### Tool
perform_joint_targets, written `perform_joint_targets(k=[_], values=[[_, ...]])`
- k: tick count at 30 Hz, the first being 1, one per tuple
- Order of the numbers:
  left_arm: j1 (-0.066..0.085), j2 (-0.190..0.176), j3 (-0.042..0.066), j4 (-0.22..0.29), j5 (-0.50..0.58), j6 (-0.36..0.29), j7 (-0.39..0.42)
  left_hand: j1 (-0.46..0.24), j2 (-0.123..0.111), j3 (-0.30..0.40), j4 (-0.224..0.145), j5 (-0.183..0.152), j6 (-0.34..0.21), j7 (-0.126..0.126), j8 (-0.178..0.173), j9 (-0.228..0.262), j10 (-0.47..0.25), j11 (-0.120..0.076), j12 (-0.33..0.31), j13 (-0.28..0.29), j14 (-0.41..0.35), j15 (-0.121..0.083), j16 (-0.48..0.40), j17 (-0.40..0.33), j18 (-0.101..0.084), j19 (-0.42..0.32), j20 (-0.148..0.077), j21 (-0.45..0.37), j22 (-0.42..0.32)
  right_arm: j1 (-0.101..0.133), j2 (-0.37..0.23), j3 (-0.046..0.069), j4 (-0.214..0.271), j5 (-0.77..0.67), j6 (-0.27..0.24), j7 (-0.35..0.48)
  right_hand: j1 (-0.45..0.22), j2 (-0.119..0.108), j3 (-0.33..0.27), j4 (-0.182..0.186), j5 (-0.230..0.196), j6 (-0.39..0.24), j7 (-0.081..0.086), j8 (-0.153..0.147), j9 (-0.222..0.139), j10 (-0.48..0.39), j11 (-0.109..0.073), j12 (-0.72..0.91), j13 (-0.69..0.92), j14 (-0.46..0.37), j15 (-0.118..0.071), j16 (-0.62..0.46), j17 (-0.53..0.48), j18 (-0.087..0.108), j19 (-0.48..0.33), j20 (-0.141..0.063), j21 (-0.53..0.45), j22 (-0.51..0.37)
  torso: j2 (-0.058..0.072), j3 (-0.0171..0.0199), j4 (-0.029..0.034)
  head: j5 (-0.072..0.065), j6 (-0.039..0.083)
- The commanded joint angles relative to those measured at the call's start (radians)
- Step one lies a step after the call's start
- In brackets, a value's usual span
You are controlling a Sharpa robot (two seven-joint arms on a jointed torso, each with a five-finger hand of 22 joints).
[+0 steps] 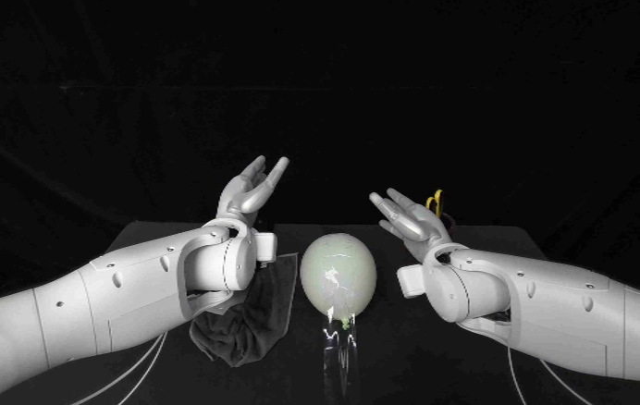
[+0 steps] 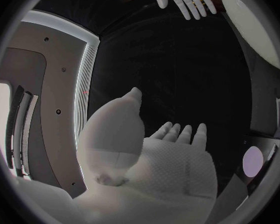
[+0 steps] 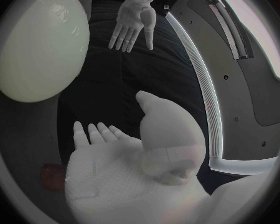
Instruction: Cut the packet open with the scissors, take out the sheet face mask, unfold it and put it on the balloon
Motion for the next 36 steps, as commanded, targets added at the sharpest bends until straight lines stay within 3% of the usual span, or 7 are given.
perform_joint_targets(k=[1, 4, 5, 14, 20, 27, 36], values=[[0.002, 0.002, 0.000, -0.001, 0.026, 0.068, 0.027, 0.046, -0.003, 0.001, 0.013, 0.006, 0.010, 0.031, 0.007, 0.002, 0.002, 0.013, 0.005, 0.001, 0.002, 0.014, 0.005, 0.002, 0.015, 0.002, 0.016, 0.006, 0.002, 0.011, 0.006, -0.011, -0.010, -0.003, 0.157, -0.056, 0.070, 0.008, -0.002, 0.006, 0.026, 0.035, 0.129, 0.013, 0.010, 0.041, 0.023, 0.012, 0.006, 0.028, 0.023, 0.011, 0.008, 0.010, 0.007, 0.018, 0.011, 0.004, 0.000, 0.0001, -0.0001, 0.000, 0.000], [0.002, 0.002, 0.000, -0.001, 0.026, 0.068, 0.027, 0.050, -0.004, 0.000, 0.013, 0.006, 0.012, 0.033, 0.008, 0.003, 0.005, 0.015, 0.006, 0.002, 0.003, 0.015, 0.006, 0.002, 0.015, 0.002, 0.016, 0.006, 0.002, 0.016, 0.007, -0.017, -0.013, -0.003, 0.172, -0.062, 0.101, 0.010, -0.002, -0.008, 0.055, 0.071, 0.142, 0.027, 0.021, 0.089, 0.035, 0.020, 0.011, 0.064, 0.034, 0.021, 0.016, -0.002, 0.010, 0.018, 0.014, 0.005, 0.000, 0.0001, -0.0001, 0.000, 0.000], [0.002, -0.012, 0.000, 0.006, 0.026, 0.083, 0.024, 0.054, -0.003, -0.002, 0.013, 0.006, 0.015, 0.035, 0.009, 0.004, 0.009, 0.019, 0.006, 0.003, 0.005, 0.016, 0.006, 0.003, 0.015, 0.003, 0.016, 0.006, 0.002, 0.017, -0.007, -0.017, -0.014, -0.106, 0.076, 0.012, 0.113, 0.011, -0.001, -0.014, 0.067, 0.087, 0.146, 0.033, 0.026, 0.111, 0.039, 0.024, 0.014, 0.082, 0.038, 0.027, 0.021, -0.004, 0.018, 0.018, 0.018, 0.007, -0.005, -0.0020, -0.0037, -0.005, -0.010], [0.002, -0.034, -0.001, 0.013, 0.027, 0.105, 0.026, 0.085, 0.019, -0.007, 0.010, 0.007, 0.085, 0.070, 0.044, 0.023, 0.101, 0.061, 0.025, 0.015, 0.069, 0.026, 0.026, 0.020, 0.016, 0.024, 0.018, 0.016, 0.008, 0.019, -0.027, -0.017, -0.013, -0.130, -0.019, 0.076, 0.177, 0.006, 0.015, -0.053, 0.141, 0.240, 0.158, 0.098, 0.070, 0.322, 0.056, 0.057, 0.030, 0.270, 0.057, 0.084, 0.060, 0.006, 0.093, 0.017, 0.055, 0.025, -0.003, -0.0018, -0.0078, -0.008, -0.014], [0.002, -0.057, -0.002, 0.029, 0.027, 0.135, 0.027, 0.123, 0.032, -0.016, 0.009, 0.007, 0.283, 0.117, 0.144, 0.075, 0.305, 0.107, 0.065, 0.033, 0.309, 0.094, 0.114, 0.077, 0.013, 0.287, 0.019, 0.121, 0.063, 0.025, -0.057, -0.016, 0.008, -0.143, -0.039, 0.090, 0.207, -0.003, 0.031, -0.077, 0.130, 0.321, 0.164, 0.132, 0.093, 0.457, 0.073, 0.064, 0.035, 0.394, 0.072, 0.116, 0.079, -0.005, 0.186, 0.018, 0.098, 0.044, -0.001, 0.0005, -0.0079, -0.015, -0.014], [0.001, -0.092, -0.003, 0.070, 0.027, 0.175, 0.022, 0.165, 0.034, -0.021, 0.005, 0.007, 0.450, 0.135, 0.224, 0.117, 0.565, 0.142, 0.109, 0.047, 0.629, 0.052, 0.234, 0.145, 0.056, 0.549, 0.012, 0.234, 0.110, 0.052, -0.119, -0.016, 0.050, -0.196, -0.026, 0.073, 0.262, -0.019, 0.055, -0.122, 0.023, 0.445, 0.166, 0.180, 0.123, 0.672, 0.057, 0.087, 0.048, 0.601, 0.048, 0.174, 0.112, 0.024, 0.489, 0.015, 0.239, 0.105, 0.005, 0.0036, -0.0078, -0.024, -0.011], [0.001, -0.132, -0.003, 0.123, 0.027, 0.274, 0.017, 0.216, 0.029, -0.029, 0.005, 0.007, 0.656, 0.122, 0.307, 0.158, 0.838, 0.095, 0.155, 0.056, 0.818, -0.008, 0.315, 0.188, 0.128, 0.681, 0.010, 0.288, 0.117, 0.112, -0.227, -0.015, 0.069, -0.438, 0.032, -0.013, 0.367, -0.067, 0.148, -0.234, -0.104, 0.708, 0.142, 0.264, 0.170, 0.873, 0.017, 0.112, 0.048, 0.856, -0.009, 0.258, 0.145, 0.067, 0.664, -0.003, 0.318, 0.127, 0.015, 0.0064, -0.0089, -0.074, 0.002]])
